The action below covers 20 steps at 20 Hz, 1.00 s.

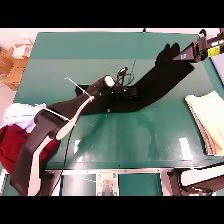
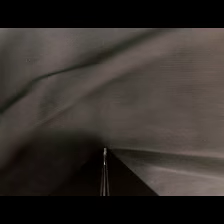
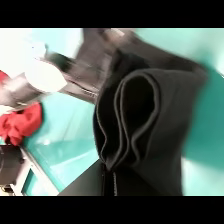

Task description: Fold the shirts.

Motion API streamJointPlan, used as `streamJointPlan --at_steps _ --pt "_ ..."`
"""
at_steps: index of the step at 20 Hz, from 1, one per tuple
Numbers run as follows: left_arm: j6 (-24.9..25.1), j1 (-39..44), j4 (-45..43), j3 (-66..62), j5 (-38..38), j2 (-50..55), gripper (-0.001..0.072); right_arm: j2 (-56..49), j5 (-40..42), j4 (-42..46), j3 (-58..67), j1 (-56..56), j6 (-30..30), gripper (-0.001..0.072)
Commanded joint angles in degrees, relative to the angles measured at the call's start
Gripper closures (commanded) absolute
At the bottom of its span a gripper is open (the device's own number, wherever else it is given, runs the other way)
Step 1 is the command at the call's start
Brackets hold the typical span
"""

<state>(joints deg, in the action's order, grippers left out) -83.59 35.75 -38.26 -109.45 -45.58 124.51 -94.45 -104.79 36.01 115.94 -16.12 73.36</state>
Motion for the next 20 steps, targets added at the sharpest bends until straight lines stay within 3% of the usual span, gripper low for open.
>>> streamJointPlan --at_steps 1,5,11,13,16,20 --pt "0.1 0.8 4.5 -2.7 -0.6 2.2 0.0682 2.2 -0.3 -1.5 0.0 2.3 0.7 0.0693" --pt "0.1 -2.9 4.5 -8.9 -13.9 0.7 0.0682 2.2 -0.2 -1.5 0.0 3.4 2.6 0.0693" --pt "-1.5 -22.8 4.4 -9.0 -40.4 -10.5 0.0682 2.1 8.7 -1.5 -6.3 13.3 5.1 0.0693" --pt "-2.0 -30.3 4.3 -9.0 -43.3 -14.9 0.0683 2.1 16.3 -1.5 -11.9 19.9 5.1 0.0693" --pt "-2.1 -40.2 4.4 -9.0 -43.1 -20.6 0.0682 0.0 33.8 -1.6 -18.2 31.3 5.1 0.0693" --pt "-1.9 -47.4 4.4 -8.6 -42.6 -23.4 0.0682 -10.9 55.8 -3.9 -18.2 46.2 5.1 0.0692"
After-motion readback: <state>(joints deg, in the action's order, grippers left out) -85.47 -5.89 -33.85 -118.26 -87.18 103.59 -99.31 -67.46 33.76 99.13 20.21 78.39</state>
